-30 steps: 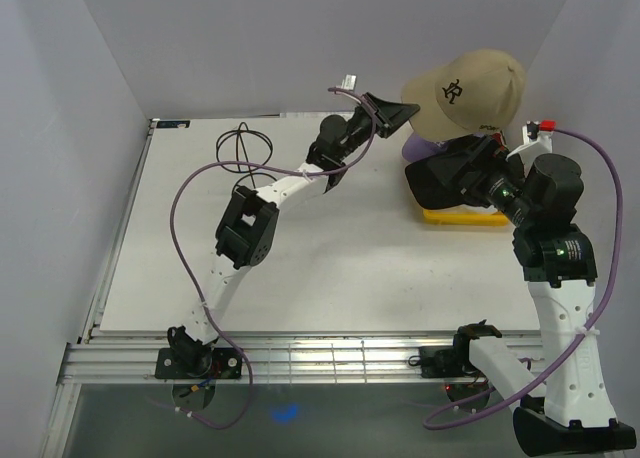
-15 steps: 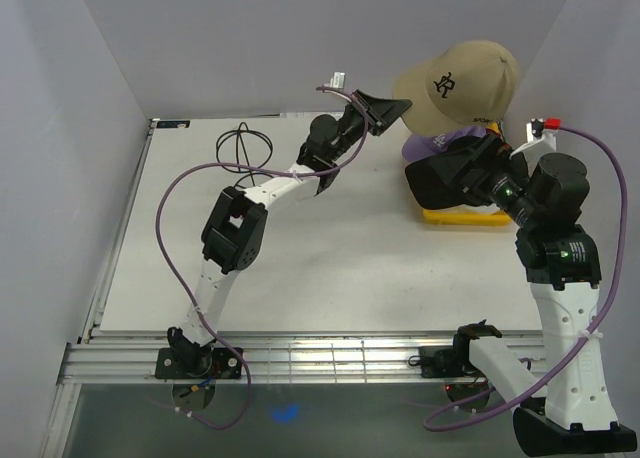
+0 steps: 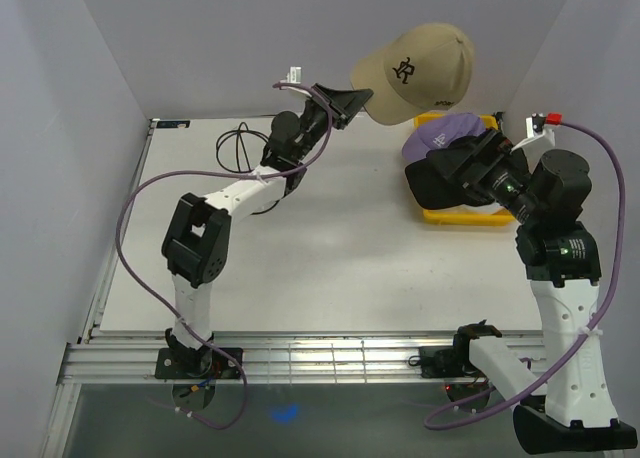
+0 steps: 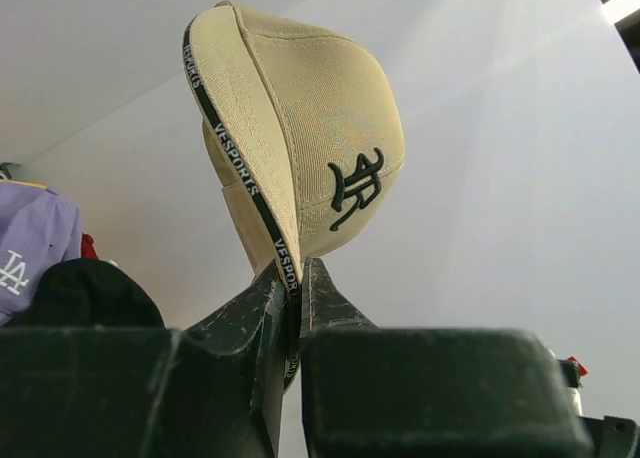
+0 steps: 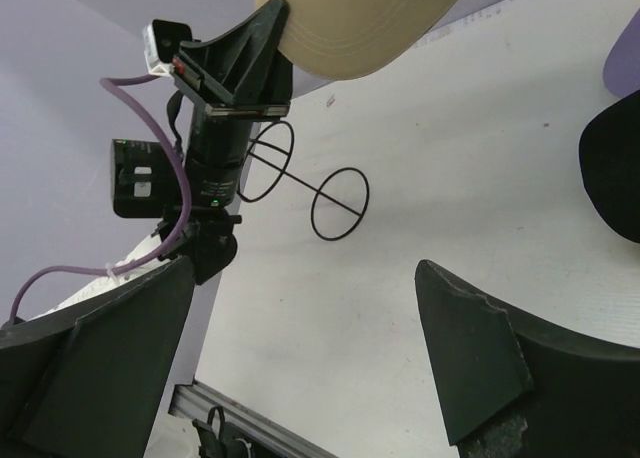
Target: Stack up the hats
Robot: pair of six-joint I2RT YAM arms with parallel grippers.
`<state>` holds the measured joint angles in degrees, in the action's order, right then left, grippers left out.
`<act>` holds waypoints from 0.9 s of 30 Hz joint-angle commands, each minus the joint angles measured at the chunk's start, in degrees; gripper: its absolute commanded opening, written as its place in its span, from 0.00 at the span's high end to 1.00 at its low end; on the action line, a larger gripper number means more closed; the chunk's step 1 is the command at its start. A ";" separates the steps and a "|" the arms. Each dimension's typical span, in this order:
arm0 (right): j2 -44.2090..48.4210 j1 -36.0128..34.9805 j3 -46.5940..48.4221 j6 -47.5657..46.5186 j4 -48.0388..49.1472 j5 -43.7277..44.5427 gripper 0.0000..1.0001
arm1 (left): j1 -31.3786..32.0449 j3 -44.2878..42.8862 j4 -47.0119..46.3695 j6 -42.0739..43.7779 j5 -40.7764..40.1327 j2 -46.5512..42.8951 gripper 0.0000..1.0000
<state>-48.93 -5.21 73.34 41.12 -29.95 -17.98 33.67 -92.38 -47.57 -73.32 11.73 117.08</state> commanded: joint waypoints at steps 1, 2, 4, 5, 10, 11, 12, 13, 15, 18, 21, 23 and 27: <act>-2.57 0.20 1.01 1.50 5.08 -3.98 0.04 | -1.85 5.35 -2.27 3.87 -3.28 -12.47 1.00; -3.27 0.20 1.10 1.85 5.78 -4.69 0.04 | -2.12 7.02 -2.09 4.41 -3.90 -14.31 1.00; -5.29 0.03 1.37 2.29 6.48 -5.66 0.04 | -2.99 11.58 -0.25 5.90 -6.36 -20.11 1.00; -6.87 -0.15 1.28 2.56 7.01 -6.36 0.04 | -3.08 13.26 0.80 7.56 -7.58 -22.31 1.00; -12.06 -7.34 3.29 2.65 9.03 -3.58 0.04 | -5.02 24.51 3.53 8.81 -17.08 -37.16 1.00; -13.81 -10.57 3.91 2.56 9.65 -2.51 0.04 | -5.37 27.92 4.15 8.98 -18.31 -39.27 1.00; -14.78 -12.00 4.61 2.38 9.83 -1.54 0.04 | -6.33 29.35 5.11 9.16 -19.54 -43.47 1.00; -15.66 -13.32 5.84 2.38 10.09 -0.23 0.04 | -6.86 30.58 7.12 9.25 -21.98 -45.51 1.00; -18.21 -15.69 6.64 2.56 11.40 0.31 0.04 | -8.61 34.18 10.63 9.42 -24.28 -51.56 1.00; -21.11 -18.15 7.43 3.17 13.51 0.40 0.04 | -9.67 37.62 15.56 8.72 -31.04 -57.29 1.00; -24.02 -20.62 9.45 3.17 13.96 1.54 0.04 | -9.76 39.29 21.90 7.58 -37.20 -62.14 1.00; -26.12 -21.85 11.37 3.00 13.96 2.33 0.05 | -9.76 39.90 25.59 5.48 -40.71 -63.81 1.00; -28.24 -24.23 13.23 2.38 13.43 3.47 0.05 | -9.85 41.92 27.09 1.96 -44.15 -64.43 1.00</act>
<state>-76.73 -28.10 83.48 43.97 -19.03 -16.38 23.97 -51.77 -24.84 -67.94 -26.94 53.06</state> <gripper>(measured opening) 0.953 0.192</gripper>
